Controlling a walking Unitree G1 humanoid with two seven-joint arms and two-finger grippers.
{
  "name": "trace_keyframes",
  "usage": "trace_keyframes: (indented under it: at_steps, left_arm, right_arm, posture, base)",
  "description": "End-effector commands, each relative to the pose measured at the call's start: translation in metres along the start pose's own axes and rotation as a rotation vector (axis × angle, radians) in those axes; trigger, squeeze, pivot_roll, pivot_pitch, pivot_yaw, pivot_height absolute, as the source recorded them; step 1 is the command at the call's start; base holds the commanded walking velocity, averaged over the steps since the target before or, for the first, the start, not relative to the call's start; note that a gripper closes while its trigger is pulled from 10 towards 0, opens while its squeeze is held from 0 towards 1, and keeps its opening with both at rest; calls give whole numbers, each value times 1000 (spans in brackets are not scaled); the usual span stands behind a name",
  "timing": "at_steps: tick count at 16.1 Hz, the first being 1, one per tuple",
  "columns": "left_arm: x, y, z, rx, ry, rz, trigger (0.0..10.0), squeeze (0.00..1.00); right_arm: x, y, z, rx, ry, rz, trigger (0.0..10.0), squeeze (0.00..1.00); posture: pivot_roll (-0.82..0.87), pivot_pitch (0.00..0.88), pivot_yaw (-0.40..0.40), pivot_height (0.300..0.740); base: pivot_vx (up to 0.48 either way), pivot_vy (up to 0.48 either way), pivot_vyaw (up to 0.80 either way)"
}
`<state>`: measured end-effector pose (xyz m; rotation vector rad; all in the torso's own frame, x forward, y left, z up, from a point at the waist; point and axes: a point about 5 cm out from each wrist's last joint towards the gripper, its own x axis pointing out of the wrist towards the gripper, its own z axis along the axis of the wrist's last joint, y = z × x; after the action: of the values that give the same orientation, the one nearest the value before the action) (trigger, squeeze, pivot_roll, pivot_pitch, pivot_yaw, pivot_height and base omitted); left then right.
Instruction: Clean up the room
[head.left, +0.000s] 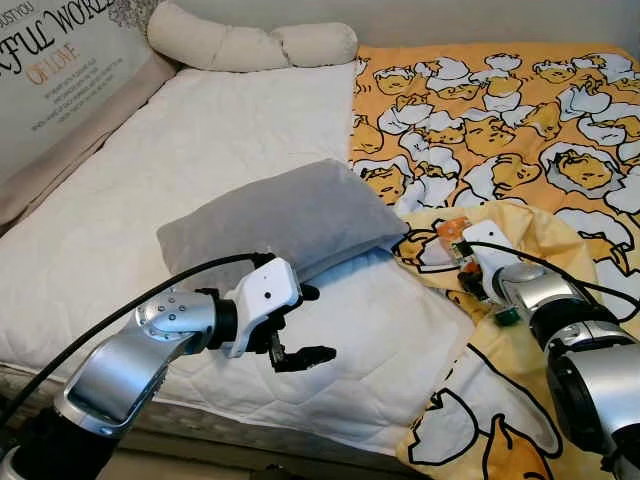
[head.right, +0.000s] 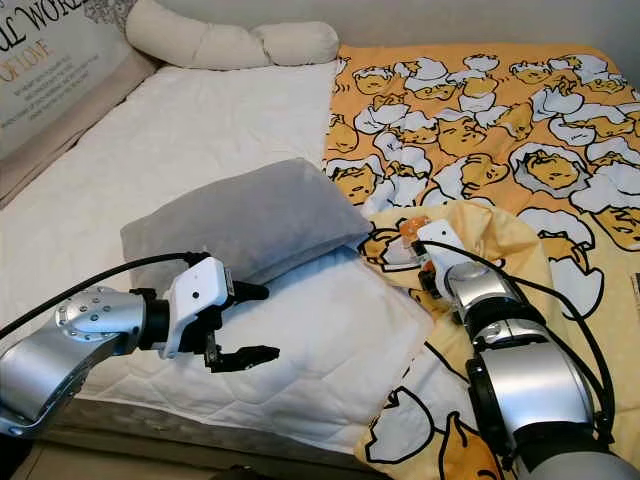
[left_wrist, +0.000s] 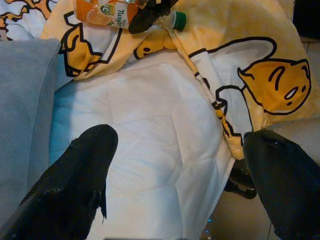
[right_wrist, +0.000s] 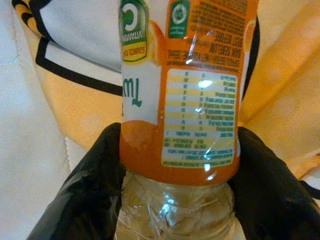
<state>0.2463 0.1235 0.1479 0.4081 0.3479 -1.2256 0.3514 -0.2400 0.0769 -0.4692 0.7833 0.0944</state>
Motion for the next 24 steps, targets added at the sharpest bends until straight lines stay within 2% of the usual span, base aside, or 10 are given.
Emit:
trace_keyframes:
  at_steps: [1, 7, 10, 11, 14, 16, 17, 18, 20, 24]
  left_arm:
    - [0, 1, -2, 3, 16, 6, 10000, 0]
    - [-1, 6, -7, -71, -44, 180, 10000, 0]
    - [-9, 13, -11, -151, -96, 411, 10000, 0]
    - [-14, 17, -11, -168, -108, 516, 10000, 0]
    - [-18, 24, -11, -195, -119, 699, 10000, 0]
    - [-23, 30, -11, -200, -122, 837, 10000, 0]
    - [-28, 34, -15, -290, -129, 937, 10000, 0]
    - [-29, 32, -16, -262, -110, 977, 10000, 0]
    - [-28, 29, -18, -242, -91, 1011, 10000, 0]
    - [-29, 24, -21, -264, -74, 1056, 10000, 0]
  right_arm:
    - [-2, -4, 6, 38, -25, -1, 0, 0]
    - [-10, -18, 14, 274, -173, 106, 0, 0]
    - [-40, -19, 33, 444, -478, 269, 0, 0]
    - [-60, -11, 40, 519, -603, 362, 10000, 0]
    - [-82, 28, 38, 436, -766, 448, 10000, 0]
    - [-90, 52, 39, 475, -802, 472, 10000, 0]
    - [-97, 67, 36, 516, -802, 476, 10000, 0]
    - [-103, 80, 30, 557, -783, 465, 10000, 0]
    - [-105, 90, 29, 509, -768, 433, 10000, 0]
    - [-108, 86, 22, 535, -756, 386, 10000, 0]
  posture:
    - [-1, 0, 112, 740]
    - [-74, 0, 120, 740]
    - [-95, 0, 124, 740]
    - [-103, 0, 124, 740]
    - [-103, 0, 116, 740]
    - [-96, 0, 107, 740]
    - [-86, 0, 94, 740]
    - [-78, 0, 84, 740]
    - [-72, 0, 76, 740]
    - [-61, 0, 62, 740]
  base:
    - [0, 0, 0]
    - [0, 0, 0]
    - [0, 0, 0]
    - [0, 0, 0]
    - [0, 0, 231]
    - [0, 0, 800]
    - [0, 0, 800]
    - [0, 0, 800]
    - [0, 0, 800]
    - [0, 0, 800]
